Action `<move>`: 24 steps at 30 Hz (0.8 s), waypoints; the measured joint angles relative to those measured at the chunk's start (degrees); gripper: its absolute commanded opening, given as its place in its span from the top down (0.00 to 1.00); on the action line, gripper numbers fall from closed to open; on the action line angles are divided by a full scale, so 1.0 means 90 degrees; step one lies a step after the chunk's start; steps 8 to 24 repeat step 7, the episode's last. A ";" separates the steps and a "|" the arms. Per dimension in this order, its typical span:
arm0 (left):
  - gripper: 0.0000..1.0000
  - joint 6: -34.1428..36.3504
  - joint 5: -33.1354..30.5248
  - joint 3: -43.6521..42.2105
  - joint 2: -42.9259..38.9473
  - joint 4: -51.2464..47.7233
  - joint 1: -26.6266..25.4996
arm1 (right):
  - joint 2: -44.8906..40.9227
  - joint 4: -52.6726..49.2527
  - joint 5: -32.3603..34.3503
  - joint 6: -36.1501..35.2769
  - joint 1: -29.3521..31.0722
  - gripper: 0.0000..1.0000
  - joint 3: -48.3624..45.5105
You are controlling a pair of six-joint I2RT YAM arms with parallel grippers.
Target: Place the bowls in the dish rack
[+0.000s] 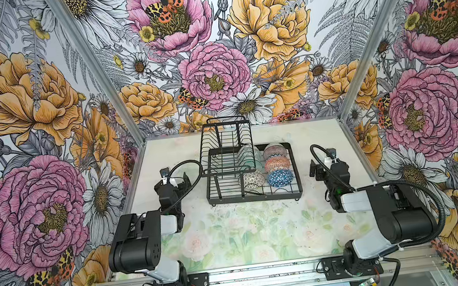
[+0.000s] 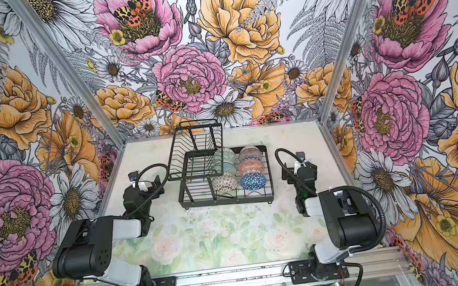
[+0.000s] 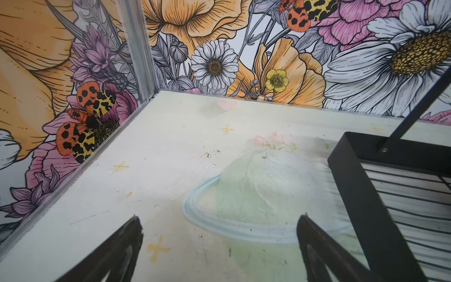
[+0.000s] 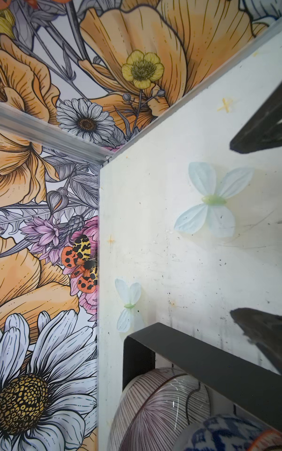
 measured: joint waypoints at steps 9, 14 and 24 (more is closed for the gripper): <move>0.01 0.0090 -0.0005 0.0000 0.0000 0.0000 -0.0070 | 0.0000 -0.0029 -0.0041 0.0005 0.0000 0.00 0.0000; 0.01 0.0090 -0.0005 0.0000 0.0000 0.0000 -0.0070 | 0.0000 -0.0029 -0.0041 0.0005 0.0000 0.00 0.0000; 0.01 0.0090 -0.0005 0.0000 0.0000 0.0000 -0.0070 | 0.0000 -0.0029 -0.0041 0.0005 0.0000 0.00 0.0000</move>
